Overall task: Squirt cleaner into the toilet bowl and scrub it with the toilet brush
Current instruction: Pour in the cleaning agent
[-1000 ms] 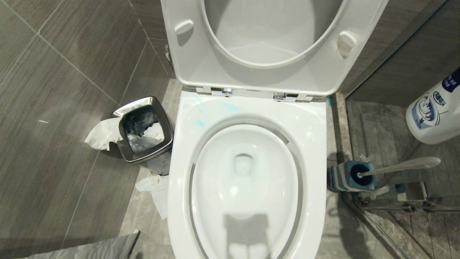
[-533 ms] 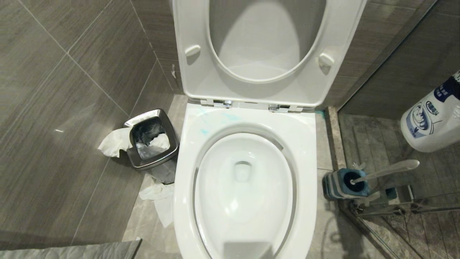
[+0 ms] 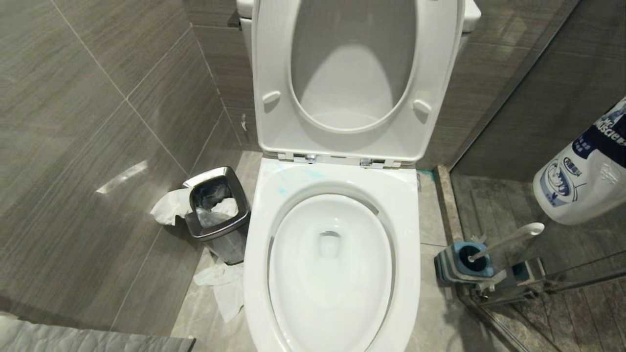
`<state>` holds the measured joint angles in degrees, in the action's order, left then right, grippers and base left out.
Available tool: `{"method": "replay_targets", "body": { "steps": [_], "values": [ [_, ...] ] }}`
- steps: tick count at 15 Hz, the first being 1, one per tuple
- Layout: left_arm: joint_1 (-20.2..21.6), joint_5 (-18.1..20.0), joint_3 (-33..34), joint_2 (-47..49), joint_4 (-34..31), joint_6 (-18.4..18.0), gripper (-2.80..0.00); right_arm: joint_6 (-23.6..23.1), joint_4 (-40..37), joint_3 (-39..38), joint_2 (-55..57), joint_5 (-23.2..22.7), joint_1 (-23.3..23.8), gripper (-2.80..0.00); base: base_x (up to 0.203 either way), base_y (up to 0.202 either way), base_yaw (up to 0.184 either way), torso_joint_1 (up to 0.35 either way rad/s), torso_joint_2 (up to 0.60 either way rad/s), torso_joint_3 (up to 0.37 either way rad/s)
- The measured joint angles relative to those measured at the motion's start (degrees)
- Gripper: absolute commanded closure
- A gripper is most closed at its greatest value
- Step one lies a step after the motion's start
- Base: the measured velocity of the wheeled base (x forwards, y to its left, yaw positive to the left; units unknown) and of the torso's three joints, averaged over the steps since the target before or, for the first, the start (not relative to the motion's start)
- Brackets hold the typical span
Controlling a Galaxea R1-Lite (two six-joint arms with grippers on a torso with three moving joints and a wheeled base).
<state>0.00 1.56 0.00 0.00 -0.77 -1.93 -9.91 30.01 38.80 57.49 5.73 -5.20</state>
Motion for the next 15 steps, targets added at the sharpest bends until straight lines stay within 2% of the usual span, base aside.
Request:
{"method": "replay_targets", "body": {
  "steps": [4,6,12,15],
  "values": [
    [0.00,-0.03,0.00,0.00,0.04,0.35,0.00,-0.01,-3.06,0.40,0.09,0.33,-2.53,0.00,0.000,0.000,0.000,0.001,0.00,0.054],
    [0.00,-0.05,0.00,0.00,0.06,0.38,0.00,-0.05,-4.17,1.54,0.83,2.12,-4.97,0.00,0.000,0.000,0.000,0.000,0.00,0.000],
    [0.00,-0.05,0.00,0.00,0.06,0.35,0.00,-1.11,-4.15,8.58,9.75,19.68,-20.39,0.00,0.000,0.000,0.000,0.000,0.00,0.000],
    [0.00,-0.08,0.00,0.00,0.06,0.44,0.00,-2.63,-4.05,10.41,14.73,24.91,-26.75,0.00,0.000,0.000,0.000,0.000,0.00,0.000]
  ]
}}
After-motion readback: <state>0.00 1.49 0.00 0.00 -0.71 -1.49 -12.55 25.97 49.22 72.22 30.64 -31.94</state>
